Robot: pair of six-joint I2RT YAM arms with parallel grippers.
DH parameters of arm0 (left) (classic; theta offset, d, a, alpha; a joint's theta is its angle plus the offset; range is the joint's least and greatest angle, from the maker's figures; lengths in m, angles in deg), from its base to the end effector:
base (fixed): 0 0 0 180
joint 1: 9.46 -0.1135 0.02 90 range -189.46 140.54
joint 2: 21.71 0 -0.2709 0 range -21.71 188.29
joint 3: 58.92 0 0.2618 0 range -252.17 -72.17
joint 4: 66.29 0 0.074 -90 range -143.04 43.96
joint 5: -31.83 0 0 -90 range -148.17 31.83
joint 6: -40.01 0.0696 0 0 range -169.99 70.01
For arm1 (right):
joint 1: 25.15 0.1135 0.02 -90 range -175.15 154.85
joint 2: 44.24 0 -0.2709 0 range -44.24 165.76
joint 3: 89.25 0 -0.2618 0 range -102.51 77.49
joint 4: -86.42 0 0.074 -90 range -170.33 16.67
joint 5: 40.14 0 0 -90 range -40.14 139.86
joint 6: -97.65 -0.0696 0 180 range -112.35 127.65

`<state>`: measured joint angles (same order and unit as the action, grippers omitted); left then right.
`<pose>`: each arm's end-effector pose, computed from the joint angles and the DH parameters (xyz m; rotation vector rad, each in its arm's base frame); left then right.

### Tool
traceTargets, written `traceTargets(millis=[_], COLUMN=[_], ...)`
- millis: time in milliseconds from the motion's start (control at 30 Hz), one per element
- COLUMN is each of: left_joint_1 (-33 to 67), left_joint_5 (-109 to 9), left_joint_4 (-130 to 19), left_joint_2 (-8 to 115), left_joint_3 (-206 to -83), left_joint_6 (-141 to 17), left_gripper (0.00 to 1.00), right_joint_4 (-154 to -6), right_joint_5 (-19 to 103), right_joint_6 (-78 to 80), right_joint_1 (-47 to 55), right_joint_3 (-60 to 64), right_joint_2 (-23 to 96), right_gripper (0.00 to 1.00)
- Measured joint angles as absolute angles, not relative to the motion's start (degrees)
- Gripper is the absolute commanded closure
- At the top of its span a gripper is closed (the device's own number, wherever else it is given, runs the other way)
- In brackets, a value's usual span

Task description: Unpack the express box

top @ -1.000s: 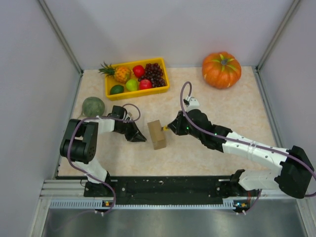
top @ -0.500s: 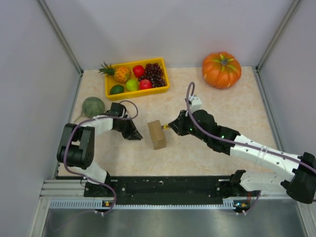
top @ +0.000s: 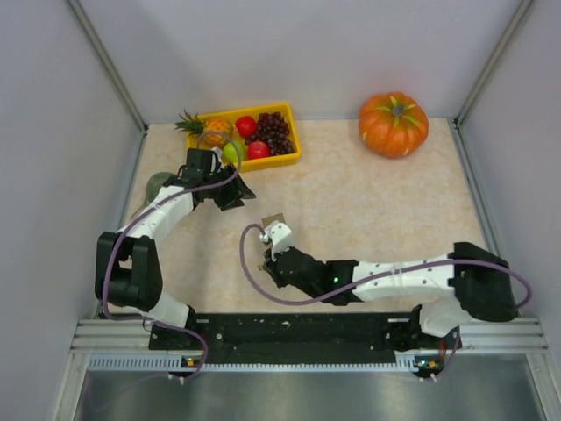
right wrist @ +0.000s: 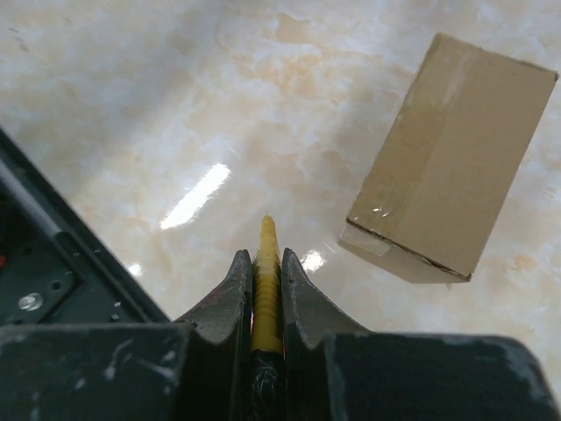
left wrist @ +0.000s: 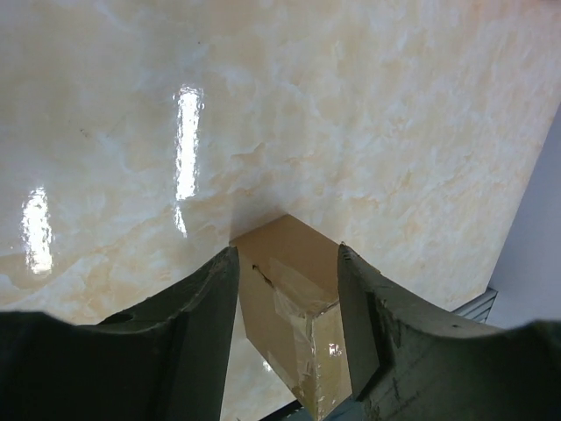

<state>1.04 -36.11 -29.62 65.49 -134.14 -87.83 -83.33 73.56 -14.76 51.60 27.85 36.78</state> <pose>0.3437 -0.0903 0.2258 -0.4137 2.4821 -0.8340 0.1069 0.3321 0.2342 -0.7146 1.9595 0.6582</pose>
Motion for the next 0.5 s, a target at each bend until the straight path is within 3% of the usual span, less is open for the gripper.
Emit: traceTargets(millis=[167,500], left_joint_1=[1.0,1.0], left_joint_5=[-35.1,-32.7], left_joint_4=[-29.7,-30.4], left_joint_2=[67.5,68.2], left_joint_3=[-134.5,-134.6], left_joint_6=[-88.0,-88.9], left_gripper=[0.46,0.45], right_joint_4=[-86.5,-85.7], right_joint_5=[82.9,95.8], right_joint_6=[-13.5,-17.8], right_joint_1=[53.4,53.4], right_joint_3=[27.6,27.6], right_joint_2=[46.0,46.7], right_gripper=[1.0,1.0])
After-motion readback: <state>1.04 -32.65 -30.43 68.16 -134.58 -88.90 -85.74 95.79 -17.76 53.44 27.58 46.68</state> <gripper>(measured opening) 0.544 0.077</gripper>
